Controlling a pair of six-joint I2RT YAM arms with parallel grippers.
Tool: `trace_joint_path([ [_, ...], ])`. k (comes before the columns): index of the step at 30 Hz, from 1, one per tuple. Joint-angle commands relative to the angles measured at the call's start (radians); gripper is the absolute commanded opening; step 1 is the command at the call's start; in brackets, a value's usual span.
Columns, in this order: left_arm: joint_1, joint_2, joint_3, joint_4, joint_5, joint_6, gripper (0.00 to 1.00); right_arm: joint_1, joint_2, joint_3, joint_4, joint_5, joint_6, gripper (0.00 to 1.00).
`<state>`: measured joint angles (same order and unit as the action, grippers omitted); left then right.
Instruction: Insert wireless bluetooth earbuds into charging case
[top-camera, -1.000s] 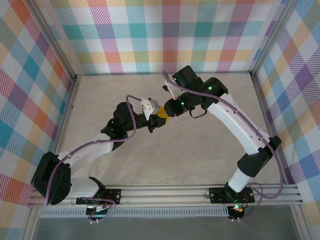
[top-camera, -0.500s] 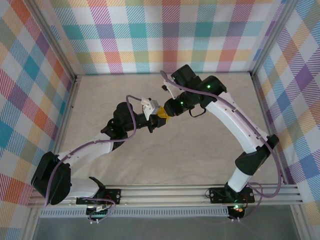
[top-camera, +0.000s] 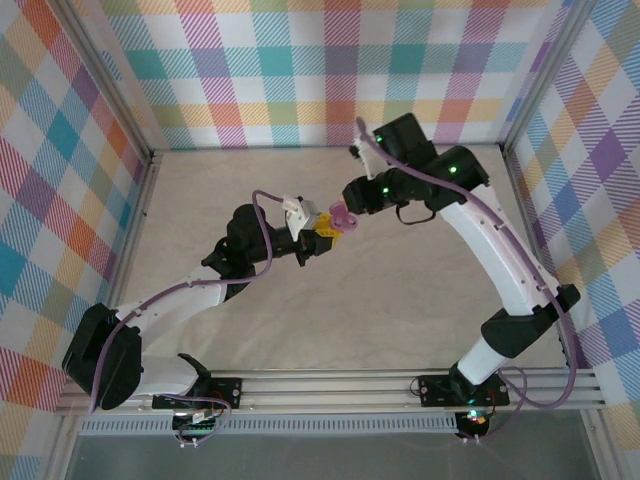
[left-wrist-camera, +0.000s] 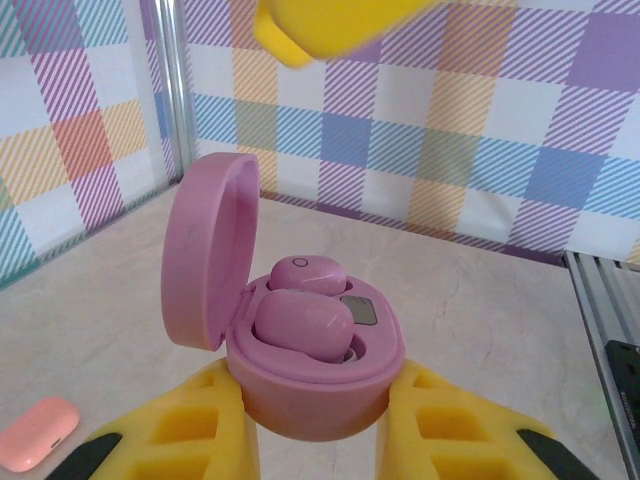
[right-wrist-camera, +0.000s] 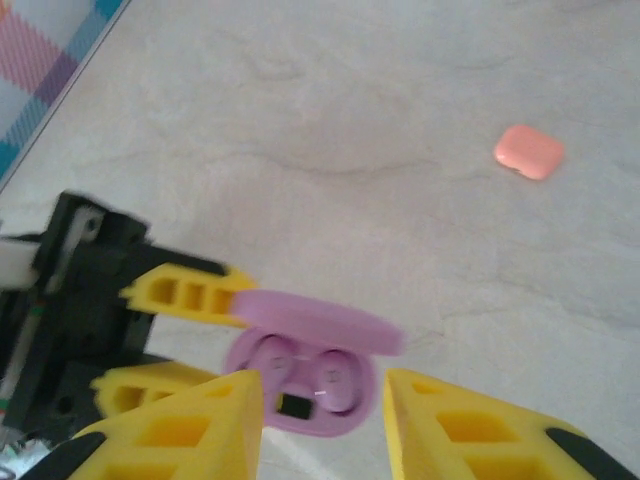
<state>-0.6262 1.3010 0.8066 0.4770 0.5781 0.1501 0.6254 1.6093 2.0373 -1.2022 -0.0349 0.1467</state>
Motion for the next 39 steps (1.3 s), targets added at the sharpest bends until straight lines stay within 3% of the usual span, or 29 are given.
trace_joint_path([
  [1, -0.017, -0.038, -0.016, 0.032, 0.038, 0.011, 0.12, -0.063, 0.002, -0.006, 0.034, -0.069, 0.056, 0.37],
  [14, -0.017, -0.055, 0.008, -0.008, 0.077, 0.04, 0.07, -0.082, 0.078, -0.045, 0.065, -0.242, 0.068, 0.37],
  [24, -0.017, -0.037, 0.013, 0.022, 0.045, 0.018, 0.07, -0.082, -0.038, -0.186, 0.067, -0.341, 0.102, 0.37],
  [31, -0.017, -0.032, 0.014, 0.037, 0.039, 0.001, 0.07, -0.126, -0.172, -0.307, 0.198, -0.334, 0.203, 0.45],
  [39, -0.017, -0.044, 0.009, 0.085, 0.022, -0.047, 0.07, -0.232, -0.266, -0.577, 0.565, -0.644, 0.48, 0.54],
])
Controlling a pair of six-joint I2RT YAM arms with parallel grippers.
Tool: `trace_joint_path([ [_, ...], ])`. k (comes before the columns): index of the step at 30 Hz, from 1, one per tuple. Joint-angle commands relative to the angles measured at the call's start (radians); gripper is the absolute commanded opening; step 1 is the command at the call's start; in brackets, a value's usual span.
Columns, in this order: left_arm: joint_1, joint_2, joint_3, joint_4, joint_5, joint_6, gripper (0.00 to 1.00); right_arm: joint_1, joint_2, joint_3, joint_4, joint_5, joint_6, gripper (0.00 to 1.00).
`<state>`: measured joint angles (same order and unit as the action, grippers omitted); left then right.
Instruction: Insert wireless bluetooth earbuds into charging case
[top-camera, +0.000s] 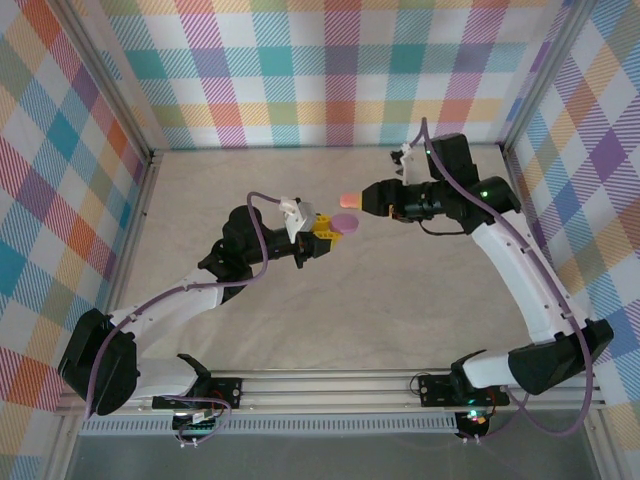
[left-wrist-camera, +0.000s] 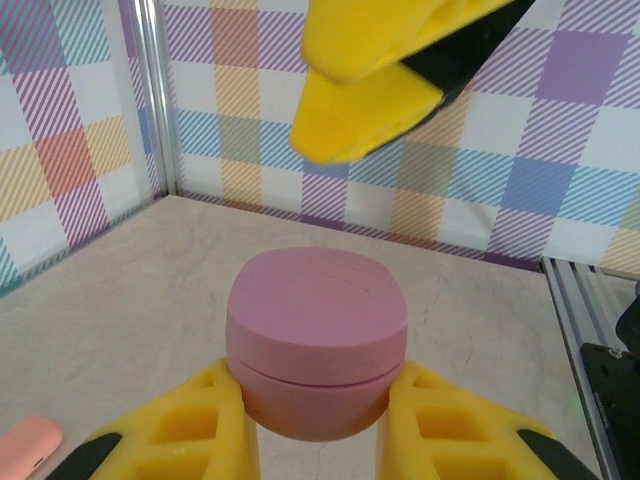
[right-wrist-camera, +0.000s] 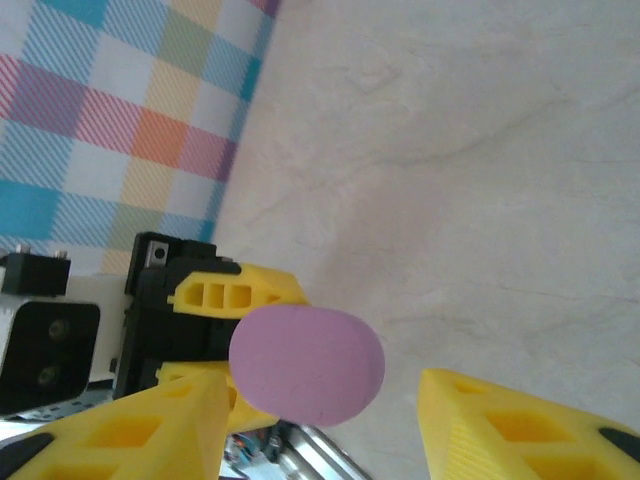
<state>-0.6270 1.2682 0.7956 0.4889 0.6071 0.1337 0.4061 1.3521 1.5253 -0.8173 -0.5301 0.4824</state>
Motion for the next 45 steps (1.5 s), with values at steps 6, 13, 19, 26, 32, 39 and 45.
trace_joint_path([
  [6, -0.016, -0.004, 0.044, 0.116, 0.005, -0.102, 0.07, -0.029, -0.031, -0.203, 0.378, -0.255, 0.303, 0.57],
  [13, -0.017, 0.011, 0.072, 0.142, 0.014, -0.149, 0.07, -0.029, -0.038, -0.291, 0.571, -0.334, 0.451, 0.58],
  [19, -0.017, 0.025, 0.08, 0.183, 0.01, -0.185, 0.07, -0.029, -0.033, -0.319, 0.681, -0.393, 0.534, 0.54],
  [26, -0.017, 0.036, 0.091, 0.181, -0.016, -0.21, 0.07, -0.029, -0.036, -0.353, 0.784, -0.435, 0.611, 0.45],
  [32, -0.017, 0.04, 0.093, 0.161, -0.019, -0.212, 0.1, -0.029, -0.036, -0.374, 0.83, -0.462, 0.646, 0.37],
  [39, -0.017, 0.043, 0.092, 0.142, -0.021, -0.203, 0.24, -0.029, -0.035, -0.381, 0.857, -0.457, 0.665, 0.3],
  [45, -0.017, 0.035, 0.095, 0.103, -0.04, -0.185, 0.98, -0.038, -0.033, -0.385, 0.868, -0.418, 0.676, 0.27],
])
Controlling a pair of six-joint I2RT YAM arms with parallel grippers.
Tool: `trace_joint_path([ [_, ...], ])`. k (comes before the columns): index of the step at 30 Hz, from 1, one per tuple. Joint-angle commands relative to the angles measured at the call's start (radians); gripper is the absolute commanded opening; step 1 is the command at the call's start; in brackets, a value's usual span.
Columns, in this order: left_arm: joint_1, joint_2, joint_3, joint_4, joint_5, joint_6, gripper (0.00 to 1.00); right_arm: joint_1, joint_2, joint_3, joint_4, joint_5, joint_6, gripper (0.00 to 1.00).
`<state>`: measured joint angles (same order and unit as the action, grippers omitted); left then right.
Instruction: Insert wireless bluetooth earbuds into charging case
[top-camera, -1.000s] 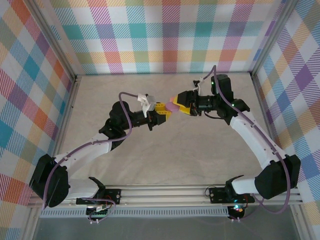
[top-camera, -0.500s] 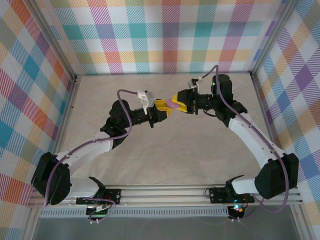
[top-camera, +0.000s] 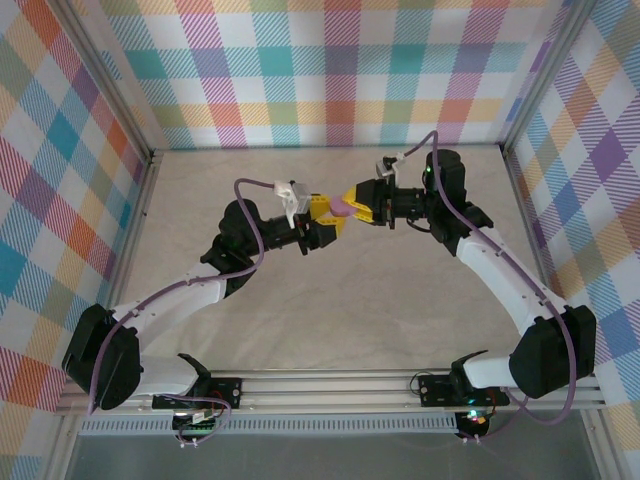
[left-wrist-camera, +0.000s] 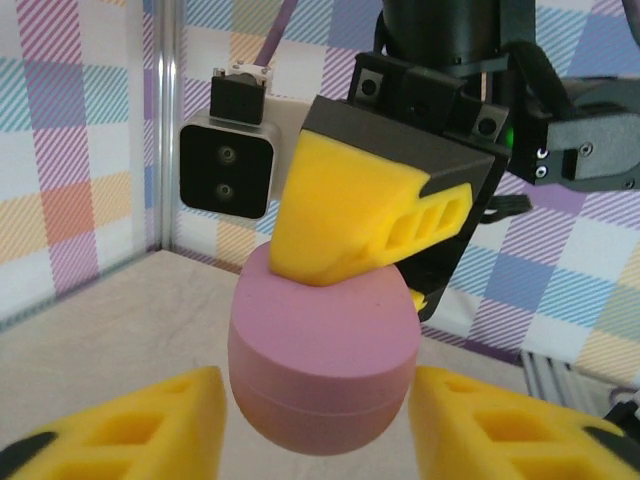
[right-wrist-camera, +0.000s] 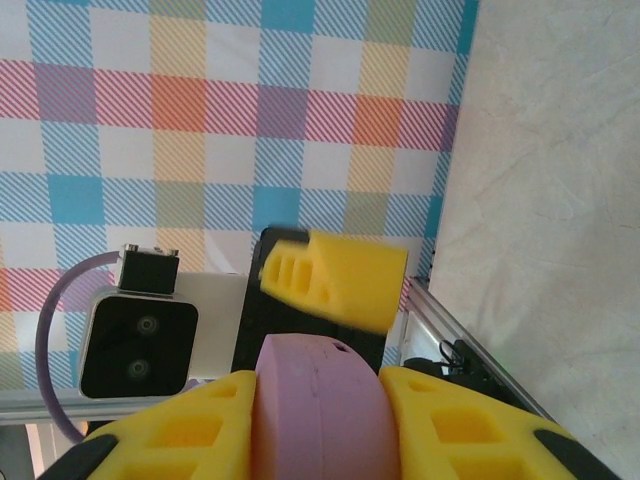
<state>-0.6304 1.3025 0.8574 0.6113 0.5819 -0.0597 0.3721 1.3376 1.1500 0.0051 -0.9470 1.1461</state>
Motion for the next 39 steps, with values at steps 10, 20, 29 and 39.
trace_joint_path([
  [10, -0.014, -0.102, 0.008, -0.276, -0.223, 0.13, 1.0, -0.068, 0.032, -0.057, -0.083, 0.159, -0.175, 0.26],
  [20, -0.012, -0.193, -0.027, -0.438, -0.412, 0.097, 1.0, -0.065, 0.349, -0.042, -0.149, 0.26, -0.43, 0.26],
  [29, -0.011, -0.18, -0.017, -0.444, -0.325, 0.069, 1.0, -0.046, 0.611, -0.01, -0.04, 0.317, -0.429, 0.25],
  [39, -0.009, -0.181, -0.042, -0.418, -0.348, 0.072, 1.0, -0.037, 0.693, 0.027, -0.11, 0.428, -0.465, 0.47],
])
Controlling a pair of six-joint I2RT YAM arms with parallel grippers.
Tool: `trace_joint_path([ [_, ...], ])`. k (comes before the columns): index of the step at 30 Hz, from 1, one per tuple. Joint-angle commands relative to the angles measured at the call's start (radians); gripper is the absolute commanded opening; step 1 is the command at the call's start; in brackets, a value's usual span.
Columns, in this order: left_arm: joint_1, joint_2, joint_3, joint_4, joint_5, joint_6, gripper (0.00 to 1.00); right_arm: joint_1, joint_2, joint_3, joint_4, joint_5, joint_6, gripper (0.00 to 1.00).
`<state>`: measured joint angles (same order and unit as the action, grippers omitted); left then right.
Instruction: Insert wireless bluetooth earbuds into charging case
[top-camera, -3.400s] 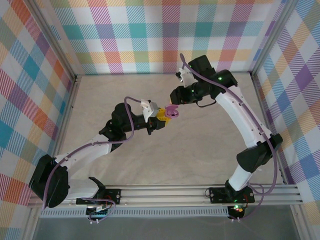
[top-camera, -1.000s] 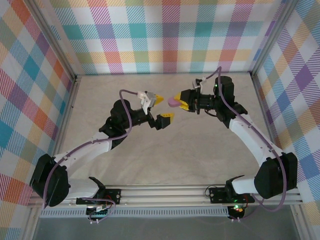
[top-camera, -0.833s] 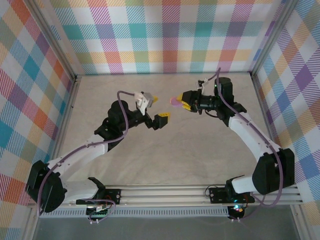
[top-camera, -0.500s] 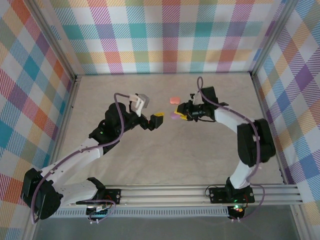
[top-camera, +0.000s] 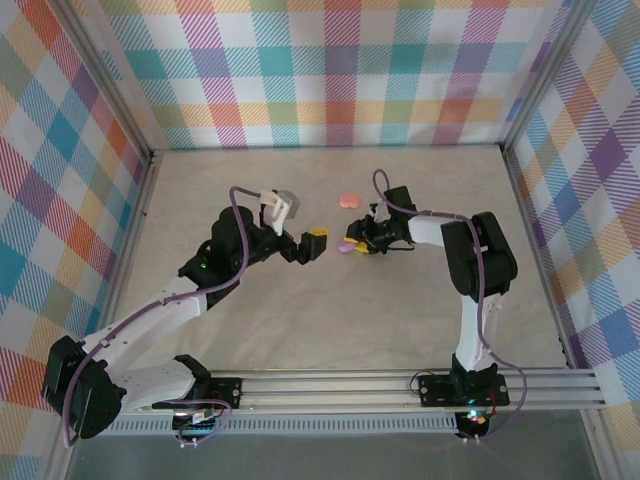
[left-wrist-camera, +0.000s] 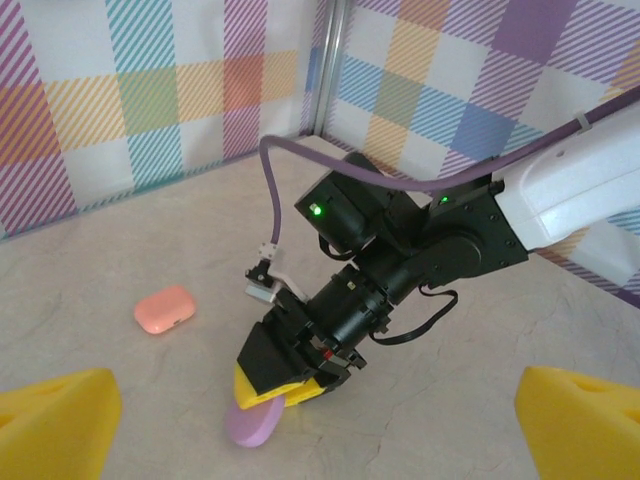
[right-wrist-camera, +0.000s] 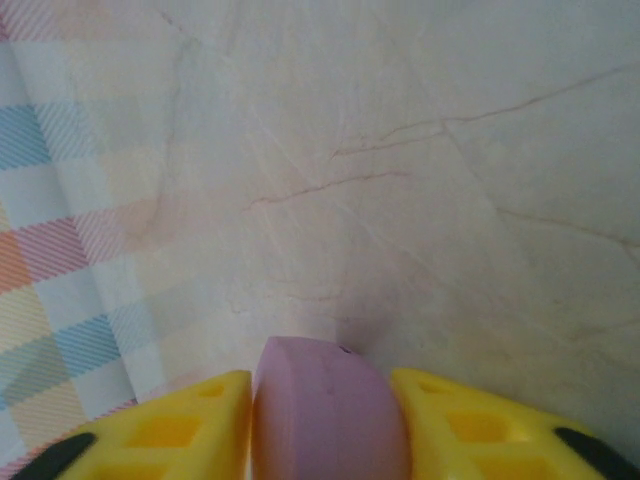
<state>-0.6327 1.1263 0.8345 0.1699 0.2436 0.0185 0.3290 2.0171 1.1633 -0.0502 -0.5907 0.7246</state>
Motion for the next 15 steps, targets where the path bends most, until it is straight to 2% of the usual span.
trace_joint_path([
  [1, -0.007, -0.009, -0.024, 0.022, -0.015, -0.006, 1.0, 0.006, 0.008, 0.011, -0.074, 0.091, -0.052, 0.51],
  [3, -0.007, -0.013, -0.03, 0.022, -0.027, -0.003, 1.0, 0.007, -0.011, 0.008, -0.103, 0.122, -0.069, 0.59],
  [4, -0.007, -0.016, -0.032, 0.021, -0.036, -0.002, 1.0, 0.006, -0.023, 0.006, -0.119, 0.136, -0.075, 0.69],
  [5, -0.005, -0.017, -0.031, 0.016, -0.044, 0.0, 1.0, 0.006, -0.038, 0.003, -0.132, 0.145, -0.084, 0.97],
  [10, 0.012, -0.014, 0.015, -0.064, -0.098, -0.001, 1.0, 0.005, -0.152, 0.016, -0.222, 0.214, -0.128, 1.0],
  [15, 0.06, 0.009, 0.109, -0.228, -0.19, 0.023, 1.0, -0.005, -0.327, 0.032, -0.334, 0.391, -0.228, 1.0],
])
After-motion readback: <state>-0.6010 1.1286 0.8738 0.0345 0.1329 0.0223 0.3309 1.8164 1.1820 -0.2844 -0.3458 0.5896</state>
